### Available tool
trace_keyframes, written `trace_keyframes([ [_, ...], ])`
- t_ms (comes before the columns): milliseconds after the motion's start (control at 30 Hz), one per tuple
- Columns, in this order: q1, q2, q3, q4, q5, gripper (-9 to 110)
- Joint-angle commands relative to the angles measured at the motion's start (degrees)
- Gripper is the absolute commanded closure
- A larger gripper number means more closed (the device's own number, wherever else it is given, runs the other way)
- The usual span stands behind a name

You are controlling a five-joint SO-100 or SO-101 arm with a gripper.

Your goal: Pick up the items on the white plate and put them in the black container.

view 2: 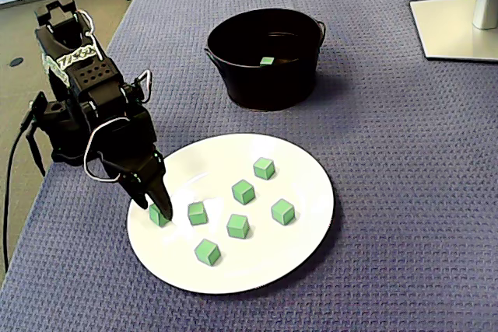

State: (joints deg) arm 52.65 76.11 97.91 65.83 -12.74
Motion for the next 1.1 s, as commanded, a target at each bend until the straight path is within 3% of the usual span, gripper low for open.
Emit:
trace_keyframes([
  [0, -0.97, 0.09, -3.6, -0.79, 0.53, 89],
  [600, -1.32, 2.29, -2.81, -3.25, -1.05, 101],
  [733, -4.31, 8.44, -8.96, 2.55, 0.09, 101],
  [900, -15.21, 19.95, -26.37, 12.57, 1.41, 102],
  [1067, -42.36, 24.26, -45.09, 23.29, 0.97, 102],
])
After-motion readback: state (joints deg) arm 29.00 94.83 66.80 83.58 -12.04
